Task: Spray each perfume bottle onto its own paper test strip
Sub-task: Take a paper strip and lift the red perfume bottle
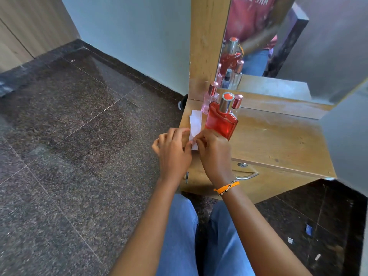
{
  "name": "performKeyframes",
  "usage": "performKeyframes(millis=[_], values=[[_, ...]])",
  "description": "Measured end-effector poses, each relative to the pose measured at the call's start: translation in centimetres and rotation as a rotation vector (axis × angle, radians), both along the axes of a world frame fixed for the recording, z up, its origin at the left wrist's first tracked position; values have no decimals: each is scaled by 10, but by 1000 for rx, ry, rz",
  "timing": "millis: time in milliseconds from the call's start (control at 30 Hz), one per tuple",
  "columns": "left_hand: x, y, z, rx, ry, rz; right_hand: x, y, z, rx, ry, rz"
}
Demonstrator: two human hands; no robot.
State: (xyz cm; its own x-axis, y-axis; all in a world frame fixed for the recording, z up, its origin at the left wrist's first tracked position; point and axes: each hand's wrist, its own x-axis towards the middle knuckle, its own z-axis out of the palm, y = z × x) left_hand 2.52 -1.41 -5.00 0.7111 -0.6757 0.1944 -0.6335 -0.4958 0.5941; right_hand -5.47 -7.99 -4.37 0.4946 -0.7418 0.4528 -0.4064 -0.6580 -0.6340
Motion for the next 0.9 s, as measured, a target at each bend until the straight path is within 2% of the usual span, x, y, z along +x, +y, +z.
performKeyframes(millis=[267, 400, 533, 767, 900], values=[[-2, 3, -1, -39, -35, -2, 0, -2, 1, 73, -35, -31], [-1, 5, -4, -8, -138, -32, 0, 0, 4, 119, -32, 5], [-3, 1, 2, 2, -115, -42, -4, 4, 14, 210, -134, -1], [-3, -15, 11, 48, -309, -90, -14, 7, 34, 120, -202, -49], [-1, -17, 13, 60, -271, -79, -22, 7, 43, 31, -287, -74]])
